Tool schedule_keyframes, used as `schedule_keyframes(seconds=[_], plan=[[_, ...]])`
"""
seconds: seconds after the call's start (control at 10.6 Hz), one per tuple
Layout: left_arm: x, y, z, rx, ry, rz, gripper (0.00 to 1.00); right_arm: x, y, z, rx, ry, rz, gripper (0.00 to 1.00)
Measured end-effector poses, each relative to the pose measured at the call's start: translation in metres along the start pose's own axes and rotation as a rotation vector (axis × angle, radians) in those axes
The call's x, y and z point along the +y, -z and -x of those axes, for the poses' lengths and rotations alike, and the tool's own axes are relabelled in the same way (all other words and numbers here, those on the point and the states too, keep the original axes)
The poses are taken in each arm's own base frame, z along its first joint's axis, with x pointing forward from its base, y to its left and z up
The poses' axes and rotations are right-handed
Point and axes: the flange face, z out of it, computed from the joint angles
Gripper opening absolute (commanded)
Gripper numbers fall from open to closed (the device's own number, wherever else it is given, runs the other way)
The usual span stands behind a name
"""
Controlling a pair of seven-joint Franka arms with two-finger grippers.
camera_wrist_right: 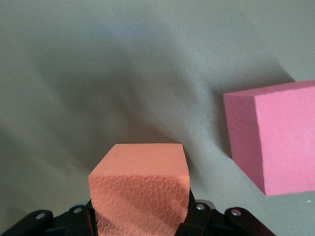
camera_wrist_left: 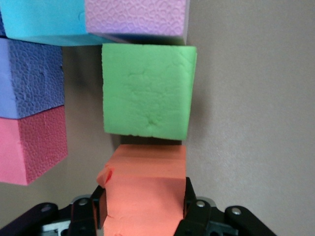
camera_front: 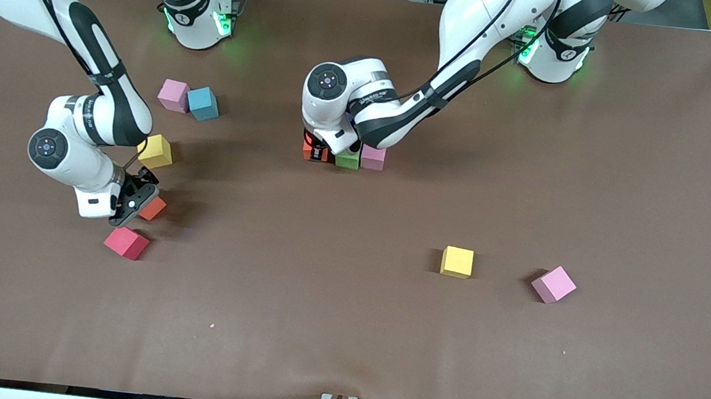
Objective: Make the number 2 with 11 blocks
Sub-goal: 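Place orange at center with the left gripper while the right gripper lifts orange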
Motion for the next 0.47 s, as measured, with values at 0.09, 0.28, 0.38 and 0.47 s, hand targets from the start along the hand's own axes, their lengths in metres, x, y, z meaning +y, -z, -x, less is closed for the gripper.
schedule_keyframes(seconds=[0.09,0.28,0.38,0.47], plan=[[-0.001,-0.004,-0.002,0.006,-0.001,-0.005,0.1,-0.003,0.002,-0.006,0.006,0.011,0.0,0.45],[-0.003,-0.007,-0.003,0.012,-0.002,-0.009,0.1,-0.012,0.012,-0.027,0.03,0.021,0.01,0.45],[-0.003,-0.008,-0.004,0.013,-0.001,-0.01,0.1,-0.017,0.02,-0.038,0.035,0.012,0.011,0.45],[-0.003,-0.009,-0.005,0.015,0.0,-0.01,0.1,-0.023,0.029,-0.048,0.027,0.002,0.0,0.45]])
